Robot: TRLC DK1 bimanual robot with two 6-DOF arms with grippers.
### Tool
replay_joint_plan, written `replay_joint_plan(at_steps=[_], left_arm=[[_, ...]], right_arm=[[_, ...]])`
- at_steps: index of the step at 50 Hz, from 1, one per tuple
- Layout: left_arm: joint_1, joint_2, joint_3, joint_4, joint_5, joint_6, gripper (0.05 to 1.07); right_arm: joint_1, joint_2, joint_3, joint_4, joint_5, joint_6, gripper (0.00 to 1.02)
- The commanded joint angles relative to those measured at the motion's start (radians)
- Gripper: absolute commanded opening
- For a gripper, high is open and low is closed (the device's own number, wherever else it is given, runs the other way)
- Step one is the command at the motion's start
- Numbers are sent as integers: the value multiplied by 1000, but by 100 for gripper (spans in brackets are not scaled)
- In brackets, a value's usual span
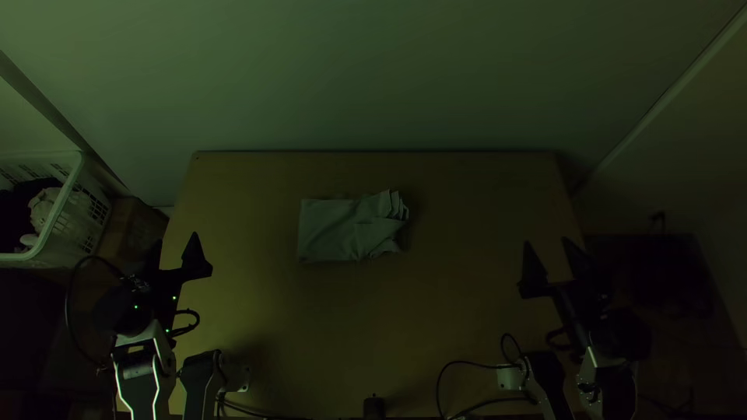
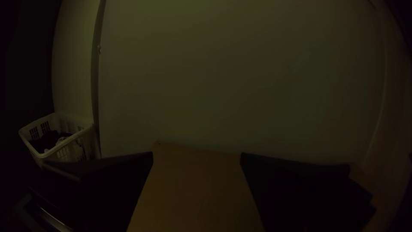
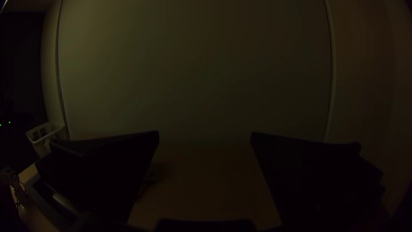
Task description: Fold the t-shirt
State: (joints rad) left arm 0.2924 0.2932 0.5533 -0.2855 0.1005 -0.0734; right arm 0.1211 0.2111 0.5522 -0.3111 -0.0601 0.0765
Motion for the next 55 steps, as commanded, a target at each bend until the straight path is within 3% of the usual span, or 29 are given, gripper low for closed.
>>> replay_joint_plan(at_steps=[1, 13, 25, 31, 41, 55], left_arm=[[7, -101, -105, 51, -5, 6, 103], [2, -293, -289, 55, -5, 7, 103], [-4, -295, -405, 138, -5, 6, 103], [-4, -295, -451, 158, -5, 24, 103], [8, -296, -515, 220, -7, 64, 103], [10, -295, -541, 292, -7, 69, 103]], right_arm=[[-8, -41, -54, 14, 6, -6, 98], [-14, -187, -195, 37, 6, -6, 98], [-51, -214, -304, 38, 6, 23, 98], [-64, -203, -350, 49, 8, 83, 98], [-77, -217, -439, 162, 6, 82, 98], [-118, -216, -494, 152, 16, 85, 98]])
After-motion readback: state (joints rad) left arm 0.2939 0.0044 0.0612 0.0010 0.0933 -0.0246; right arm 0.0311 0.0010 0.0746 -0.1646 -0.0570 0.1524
